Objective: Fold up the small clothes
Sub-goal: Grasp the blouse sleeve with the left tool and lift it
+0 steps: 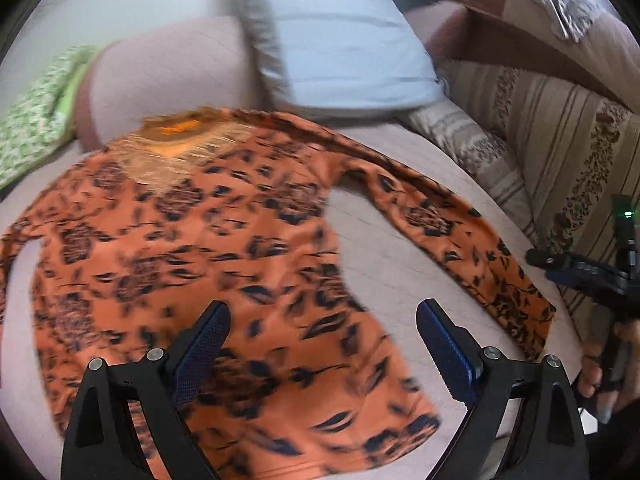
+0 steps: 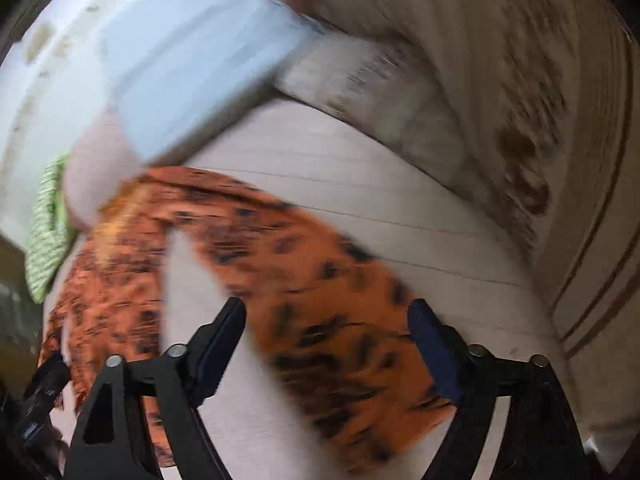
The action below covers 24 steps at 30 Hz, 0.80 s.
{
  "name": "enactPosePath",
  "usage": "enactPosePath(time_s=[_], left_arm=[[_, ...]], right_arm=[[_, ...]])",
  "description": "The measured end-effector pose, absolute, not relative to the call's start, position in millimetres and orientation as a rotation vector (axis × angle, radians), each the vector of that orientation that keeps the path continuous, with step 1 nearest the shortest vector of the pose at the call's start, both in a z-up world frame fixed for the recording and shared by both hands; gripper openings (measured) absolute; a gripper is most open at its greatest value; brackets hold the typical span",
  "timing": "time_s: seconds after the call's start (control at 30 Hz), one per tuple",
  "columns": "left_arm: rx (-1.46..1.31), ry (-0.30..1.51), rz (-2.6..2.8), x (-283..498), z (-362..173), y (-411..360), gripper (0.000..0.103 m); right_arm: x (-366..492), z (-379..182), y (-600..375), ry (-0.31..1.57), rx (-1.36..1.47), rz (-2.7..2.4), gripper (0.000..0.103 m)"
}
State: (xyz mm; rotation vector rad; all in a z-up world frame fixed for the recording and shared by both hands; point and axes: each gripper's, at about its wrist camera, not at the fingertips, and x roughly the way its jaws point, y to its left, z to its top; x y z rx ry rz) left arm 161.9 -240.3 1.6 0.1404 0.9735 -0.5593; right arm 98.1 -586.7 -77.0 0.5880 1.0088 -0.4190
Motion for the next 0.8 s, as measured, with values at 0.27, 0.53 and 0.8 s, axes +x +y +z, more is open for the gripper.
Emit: enactPosePath(time_s=[0.27,0.53,0.8], left_arm=[[0.128,1.058,-0.634,169.7,-23.6,-304.8,0.094],[0.117,1.079,-0.684,171.6,-14.1,-325.1,0.094],[-0.090,1.176,-0.848,193.5,11.0,-316.8,0.094]], right_arm=[[85.9,-123.2,-603.9,1.140,0.519,-0.515,0.072],[71.6,-96.8,-587.0,1.051,0.556,-0.436,0.005],[68.7,-31.6,-507.7,0.891,0.544,-0.158,0.005]])
